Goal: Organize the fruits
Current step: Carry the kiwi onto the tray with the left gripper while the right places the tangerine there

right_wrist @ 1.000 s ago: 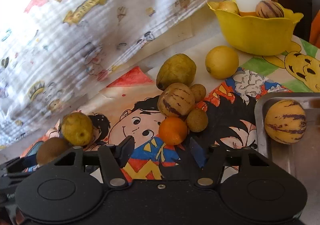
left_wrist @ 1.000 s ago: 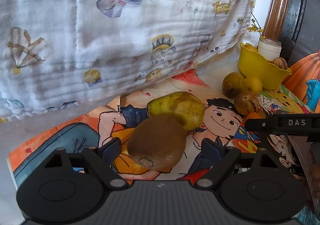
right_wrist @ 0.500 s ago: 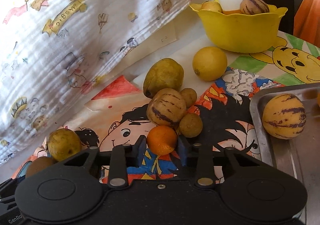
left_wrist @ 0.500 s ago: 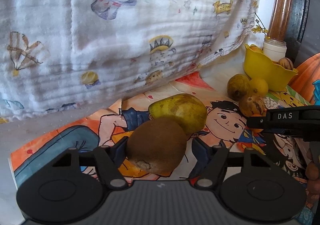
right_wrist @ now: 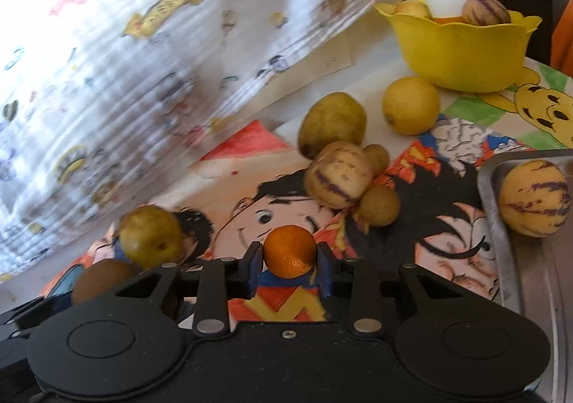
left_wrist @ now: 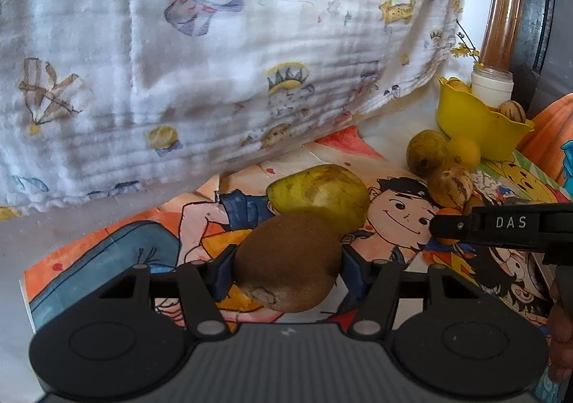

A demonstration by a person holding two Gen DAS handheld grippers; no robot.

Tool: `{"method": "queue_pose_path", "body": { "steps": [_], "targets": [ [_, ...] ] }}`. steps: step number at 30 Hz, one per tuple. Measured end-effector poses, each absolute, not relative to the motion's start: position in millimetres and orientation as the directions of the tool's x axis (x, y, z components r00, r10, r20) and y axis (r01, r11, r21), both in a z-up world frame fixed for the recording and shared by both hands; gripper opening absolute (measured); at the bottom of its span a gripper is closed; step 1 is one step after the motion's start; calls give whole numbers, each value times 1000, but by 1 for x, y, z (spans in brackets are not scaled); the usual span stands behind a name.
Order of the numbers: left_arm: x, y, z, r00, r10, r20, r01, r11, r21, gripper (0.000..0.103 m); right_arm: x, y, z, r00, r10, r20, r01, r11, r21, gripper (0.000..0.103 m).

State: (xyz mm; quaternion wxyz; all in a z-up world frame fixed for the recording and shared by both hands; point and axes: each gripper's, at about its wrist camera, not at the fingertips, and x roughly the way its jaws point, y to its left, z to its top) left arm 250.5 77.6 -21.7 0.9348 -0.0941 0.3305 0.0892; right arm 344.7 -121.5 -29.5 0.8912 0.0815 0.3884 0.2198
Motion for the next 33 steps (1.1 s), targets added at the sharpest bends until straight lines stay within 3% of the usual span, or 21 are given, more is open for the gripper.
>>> {"method": "queue_pose_path", "body": {
  "steps": [19, 33],
  "targets": [
    [219, 46, -3, 779, 7, -627, -128, 981, -148, 64, 294, -151, 0, 592, 530, -607, -381, 848, 370, 34],
    [225, -27, 26, 791, -193, -580, 88, 975, -204, 64, 259, -257, 23, 714, 398, -575, -251, 913, 321, 34]
  ]
}}
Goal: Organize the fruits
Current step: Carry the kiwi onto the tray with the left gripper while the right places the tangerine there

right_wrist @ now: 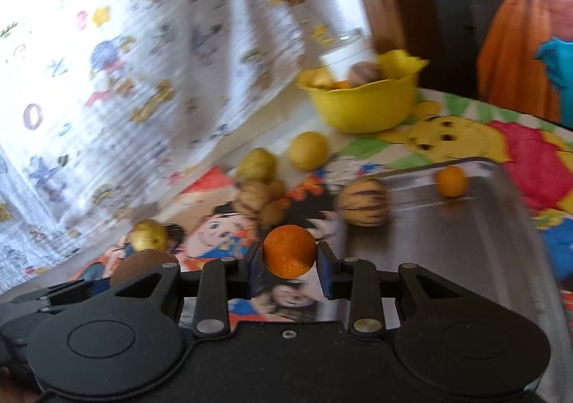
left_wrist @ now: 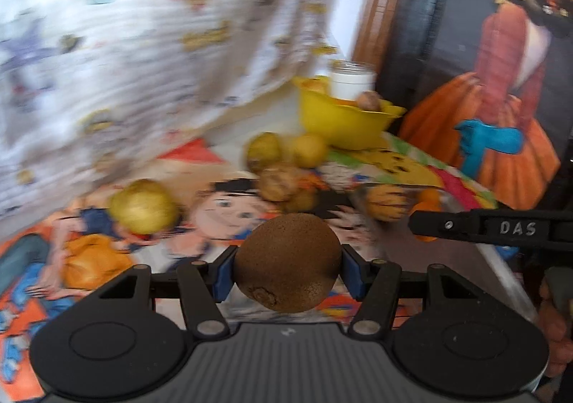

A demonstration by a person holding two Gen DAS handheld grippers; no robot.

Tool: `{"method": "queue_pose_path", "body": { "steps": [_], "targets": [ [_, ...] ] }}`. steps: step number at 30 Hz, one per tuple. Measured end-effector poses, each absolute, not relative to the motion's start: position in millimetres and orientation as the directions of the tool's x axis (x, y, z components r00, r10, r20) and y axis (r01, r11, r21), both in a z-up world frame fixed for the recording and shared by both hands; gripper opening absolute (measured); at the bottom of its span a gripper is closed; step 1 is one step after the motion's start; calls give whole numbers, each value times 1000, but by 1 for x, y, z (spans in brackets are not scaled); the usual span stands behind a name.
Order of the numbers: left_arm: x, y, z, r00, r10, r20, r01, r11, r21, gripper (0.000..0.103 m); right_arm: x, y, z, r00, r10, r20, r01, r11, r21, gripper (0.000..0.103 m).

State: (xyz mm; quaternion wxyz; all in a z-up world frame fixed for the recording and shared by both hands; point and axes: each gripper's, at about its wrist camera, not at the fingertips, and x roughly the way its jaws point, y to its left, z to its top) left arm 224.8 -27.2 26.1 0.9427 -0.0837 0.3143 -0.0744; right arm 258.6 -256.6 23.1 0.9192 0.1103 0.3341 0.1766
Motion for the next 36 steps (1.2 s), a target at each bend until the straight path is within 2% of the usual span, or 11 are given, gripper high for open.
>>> {"method": "queue_pose_path", "body": {
  "steps": [8, 18, 27, 36],
  "targets": [
    [243, -87, 18, 765, -298, -572, 206, 953, -221, 64, 252, -316, 16, 741, 320, -590, -190, 943, 274, 34],
    [283, -129, -2, 764, -305, -569, 230, 952, -202, 64, 295, -355, -1, 759, 305, -575, -213, 951, 224, 34],
    [301, -153, -15, 756, -327, -566, 306, 942, -136, 64, 327, -364, -22, 760, 286, -584, -240, 958, 157, 34],
    [309, -159, -26, 738, -331, -588, 321, 939, -127, 64, 345, -368, -35, 743, 287, -605, -241, 958, 157, 34]
  ]
}}
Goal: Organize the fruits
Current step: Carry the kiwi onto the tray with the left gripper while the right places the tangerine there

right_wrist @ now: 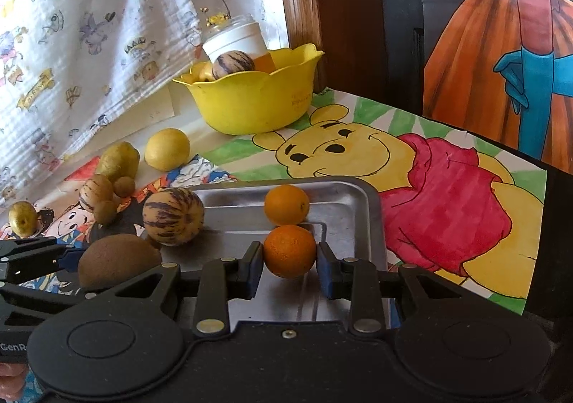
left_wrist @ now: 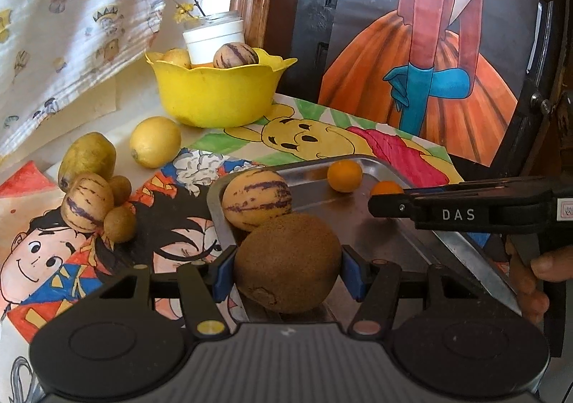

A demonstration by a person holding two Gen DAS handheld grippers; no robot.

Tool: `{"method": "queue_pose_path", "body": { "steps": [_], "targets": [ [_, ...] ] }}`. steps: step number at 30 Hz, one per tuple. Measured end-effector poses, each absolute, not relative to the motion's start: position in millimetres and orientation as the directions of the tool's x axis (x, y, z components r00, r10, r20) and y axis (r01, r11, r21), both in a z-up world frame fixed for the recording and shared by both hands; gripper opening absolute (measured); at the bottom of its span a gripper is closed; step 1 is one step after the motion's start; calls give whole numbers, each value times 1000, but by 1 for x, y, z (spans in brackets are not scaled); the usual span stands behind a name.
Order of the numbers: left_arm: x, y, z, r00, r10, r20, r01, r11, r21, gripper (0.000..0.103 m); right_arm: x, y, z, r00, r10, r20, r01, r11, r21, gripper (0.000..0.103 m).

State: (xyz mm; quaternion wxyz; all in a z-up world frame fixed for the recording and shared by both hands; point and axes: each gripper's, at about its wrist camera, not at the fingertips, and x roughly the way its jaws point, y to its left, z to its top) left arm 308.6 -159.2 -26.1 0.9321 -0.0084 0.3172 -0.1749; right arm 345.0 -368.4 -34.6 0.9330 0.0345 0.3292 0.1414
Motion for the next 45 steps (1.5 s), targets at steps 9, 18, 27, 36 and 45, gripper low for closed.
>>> {"method": "queue_pose_path", "body": {
  "steps": [9, 18, 27, 36, 45],
  "targets": [
    [311, -165, -27, 746, -313, -588, 322, 942, -92, 64, 350, -366, -37, 730, 290, -619, -249, 956, 155, 34],
    [308, -167, -29, 747, -308, -589, 341, 938, -58, 67, 351, -372, -39, 719, 313, -620, -235, 950, 207, 36],
    [296, -161, -22, 753, -310, -581, 328, 942, -79, 80, 332, -379, -30, 726, 325, -606, -222, 945, 240, 48],
    [257, -139, 12, 801, -261, -539, 247, 964, -100, 100, 282, -383, 10, 777, 324, -539, -227, 944, 239, 81],
    [204, -107, 48, 827, -212, -520, 143, 975, -170, 103, 207, -374, 55, 832, 315, -456, -254, 948, 191, 102]
  ]
}}
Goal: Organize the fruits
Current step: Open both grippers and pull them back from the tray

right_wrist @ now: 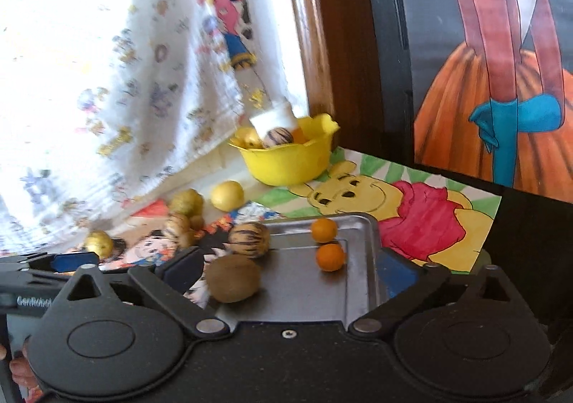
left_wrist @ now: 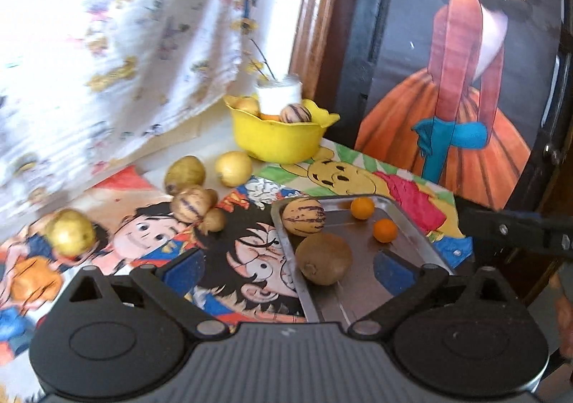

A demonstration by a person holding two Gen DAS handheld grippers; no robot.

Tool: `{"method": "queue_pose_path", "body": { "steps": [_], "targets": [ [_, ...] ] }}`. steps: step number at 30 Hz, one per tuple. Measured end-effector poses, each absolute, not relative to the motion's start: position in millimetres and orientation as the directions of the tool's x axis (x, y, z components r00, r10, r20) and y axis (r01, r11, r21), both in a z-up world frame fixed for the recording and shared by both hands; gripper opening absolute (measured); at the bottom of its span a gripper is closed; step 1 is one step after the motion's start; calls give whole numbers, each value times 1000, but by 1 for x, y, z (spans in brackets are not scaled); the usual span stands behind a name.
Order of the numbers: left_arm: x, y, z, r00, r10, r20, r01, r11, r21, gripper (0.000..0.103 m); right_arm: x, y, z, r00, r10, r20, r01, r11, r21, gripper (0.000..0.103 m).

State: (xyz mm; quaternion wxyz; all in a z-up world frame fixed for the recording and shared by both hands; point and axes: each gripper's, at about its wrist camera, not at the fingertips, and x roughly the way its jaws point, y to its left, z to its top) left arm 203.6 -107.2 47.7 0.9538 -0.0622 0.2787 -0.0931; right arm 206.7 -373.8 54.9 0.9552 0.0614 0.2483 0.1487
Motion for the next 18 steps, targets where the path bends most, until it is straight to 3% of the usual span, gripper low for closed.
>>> {"method": "queue_pose_path", "body": {
  "steps": [18],
  "targets": [
    [84, -70, 81, 841, -164, -516, 97, 983, -153, 103, 65, -326, 75, 772, 371, -516, -316, 928, 195, 102]
  ]
}}
